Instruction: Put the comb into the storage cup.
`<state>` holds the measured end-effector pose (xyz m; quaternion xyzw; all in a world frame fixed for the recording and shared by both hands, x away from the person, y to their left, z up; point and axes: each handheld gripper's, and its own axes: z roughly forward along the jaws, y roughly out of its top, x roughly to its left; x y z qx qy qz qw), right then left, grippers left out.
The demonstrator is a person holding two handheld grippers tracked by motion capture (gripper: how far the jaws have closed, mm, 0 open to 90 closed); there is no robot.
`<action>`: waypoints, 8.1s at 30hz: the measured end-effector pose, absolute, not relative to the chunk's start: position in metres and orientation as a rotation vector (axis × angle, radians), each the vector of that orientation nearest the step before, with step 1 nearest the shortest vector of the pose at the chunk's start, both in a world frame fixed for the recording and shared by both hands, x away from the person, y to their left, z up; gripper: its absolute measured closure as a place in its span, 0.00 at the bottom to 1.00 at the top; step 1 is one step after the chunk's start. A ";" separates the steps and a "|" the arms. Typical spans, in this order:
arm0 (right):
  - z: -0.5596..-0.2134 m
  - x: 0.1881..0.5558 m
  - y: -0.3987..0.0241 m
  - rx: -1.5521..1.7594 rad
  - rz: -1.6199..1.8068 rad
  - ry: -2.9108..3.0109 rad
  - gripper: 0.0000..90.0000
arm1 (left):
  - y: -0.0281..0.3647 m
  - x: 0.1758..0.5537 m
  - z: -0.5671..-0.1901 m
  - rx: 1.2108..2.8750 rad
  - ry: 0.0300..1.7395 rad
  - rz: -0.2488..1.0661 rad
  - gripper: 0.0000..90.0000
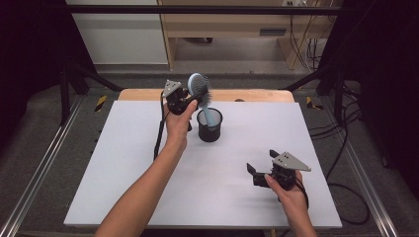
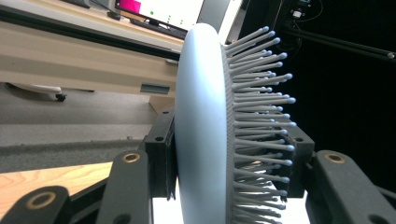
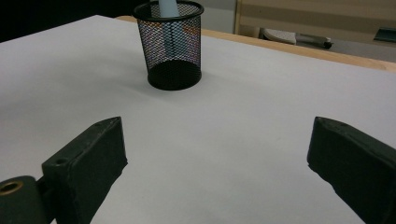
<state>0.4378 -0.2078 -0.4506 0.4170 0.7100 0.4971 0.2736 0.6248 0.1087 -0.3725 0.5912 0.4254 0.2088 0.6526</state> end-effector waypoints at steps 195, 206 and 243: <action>-0.454 0.439 -0.204 1.120 1.320 1.950 0.04 | 0.135 0.618 -0.405 1.431 0.966 0.520 0.03; -0.453 0.439 -0.205 1.121 1.322 1.944 0.04 | 0.135 0.608 -0.404 1.499 0.913 0.569 0.03; -0.453 0.441 -0.205 1.123 1.320 1.947 0.04 | 0.163 0.566 -0.401 1.522 0.905 0.573 0.03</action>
